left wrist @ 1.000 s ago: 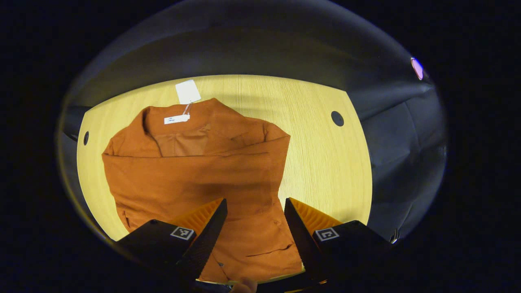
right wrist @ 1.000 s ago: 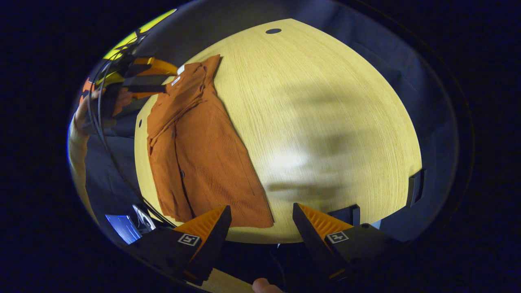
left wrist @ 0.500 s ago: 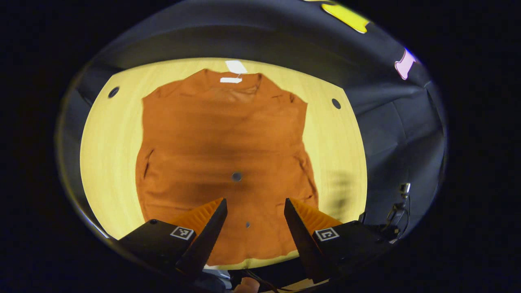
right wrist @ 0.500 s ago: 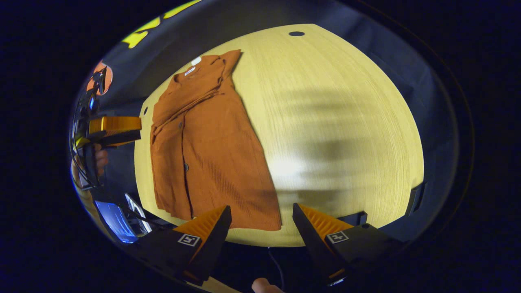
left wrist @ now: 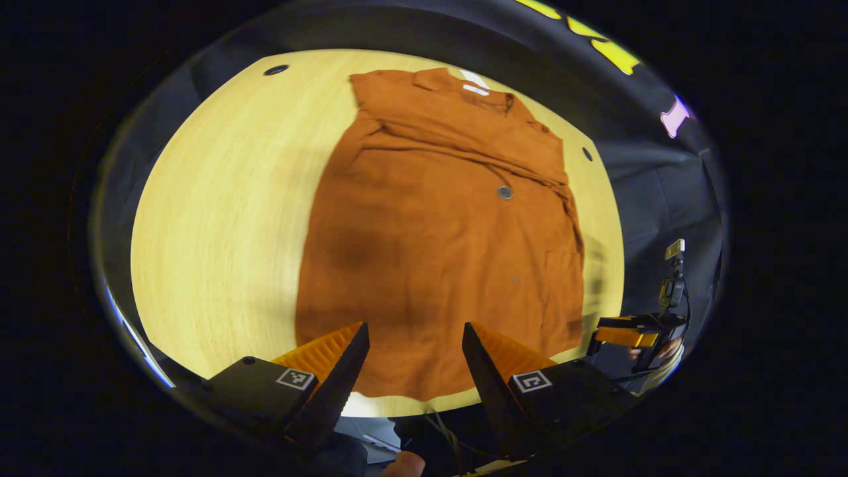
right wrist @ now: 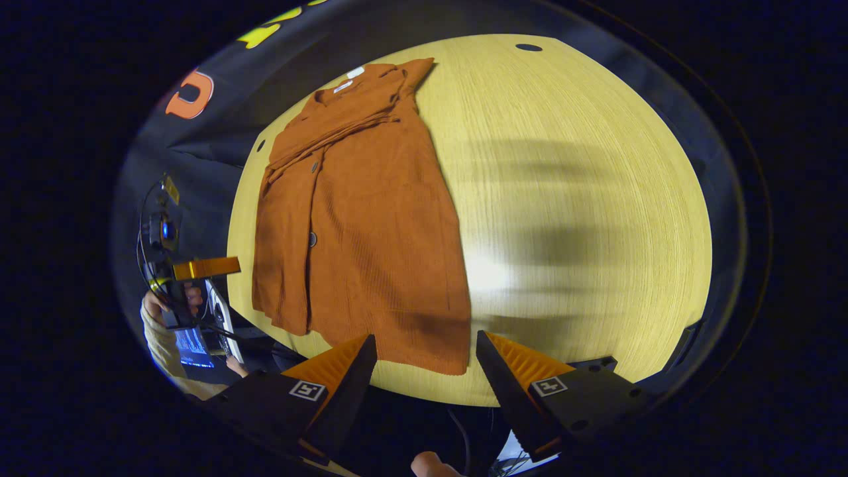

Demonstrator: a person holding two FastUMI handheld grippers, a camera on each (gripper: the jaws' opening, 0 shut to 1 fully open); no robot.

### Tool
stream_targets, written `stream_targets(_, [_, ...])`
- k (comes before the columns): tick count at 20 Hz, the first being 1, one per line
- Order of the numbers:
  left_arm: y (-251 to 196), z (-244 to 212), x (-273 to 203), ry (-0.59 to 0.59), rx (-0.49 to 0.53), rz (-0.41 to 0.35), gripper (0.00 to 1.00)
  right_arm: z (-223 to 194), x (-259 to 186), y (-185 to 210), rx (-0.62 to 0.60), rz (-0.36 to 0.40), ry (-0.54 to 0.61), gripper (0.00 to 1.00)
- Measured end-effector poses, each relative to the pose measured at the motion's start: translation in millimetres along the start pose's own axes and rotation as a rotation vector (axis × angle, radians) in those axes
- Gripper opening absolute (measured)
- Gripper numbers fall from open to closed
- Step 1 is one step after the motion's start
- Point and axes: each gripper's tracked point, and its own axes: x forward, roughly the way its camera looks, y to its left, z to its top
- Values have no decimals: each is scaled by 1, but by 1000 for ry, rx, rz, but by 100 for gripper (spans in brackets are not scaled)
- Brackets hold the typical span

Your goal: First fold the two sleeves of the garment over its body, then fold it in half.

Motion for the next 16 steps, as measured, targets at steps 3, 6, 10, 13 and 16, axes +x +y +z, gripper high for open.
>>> stream_targets(3, [25, -9, 3, 8, -61, -8, 93, 1, 2, -5, 39, 5, 10, 96])
stream_targets(6, [50, -19, 4, 32, -91, -21, 93, 1, 6, -15, 13, -13, 27, 96])
stream_targets(10, [72, -44, 0, 113, -100, -81, 93, -5, 9, -19, -24, 30, 67, 96])
stream_targets(13, [85, -54, -2, 173, -90, -145, 93, -11, 16, -24, 4, 68, 93, 96])
stream_targets(16, [87, -59, -1, 225, -53, -240, 92, -18, 20, -20, 49, 147, 108, 96])
